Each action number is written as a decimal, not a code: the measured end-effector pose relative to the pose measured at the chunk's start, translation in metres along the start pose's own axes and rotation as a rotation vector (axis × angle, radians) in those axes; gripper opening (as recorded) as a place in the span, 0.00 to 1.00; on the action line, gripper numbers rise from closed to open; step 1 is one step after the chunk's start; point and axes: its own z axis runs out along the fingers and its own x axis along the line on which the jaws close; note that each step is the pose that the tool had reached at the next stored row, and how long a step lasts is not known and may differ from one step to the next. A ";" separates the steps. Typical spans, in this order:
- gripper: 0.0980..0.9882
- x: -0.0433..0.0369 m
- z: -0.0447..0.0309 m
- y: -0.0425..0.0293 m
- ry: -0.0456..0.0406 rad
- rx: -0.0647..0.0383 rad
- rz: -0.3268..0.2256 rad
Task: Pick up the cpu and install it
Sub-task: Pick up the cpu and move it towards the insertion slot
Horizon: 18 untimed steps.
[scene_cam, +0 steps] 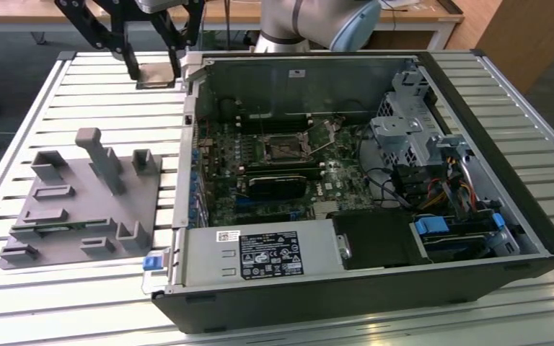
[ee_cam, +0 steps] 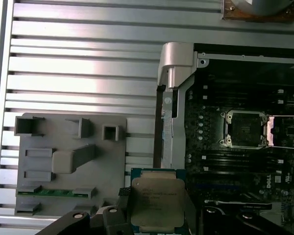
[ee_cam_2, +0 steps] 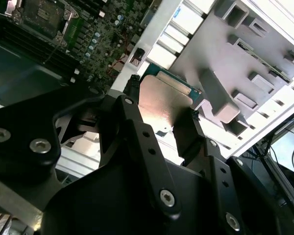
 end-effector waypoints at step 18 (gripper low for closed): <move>0.48 -0.0387 0.0020 0.0221 0.0000 0.000 0.000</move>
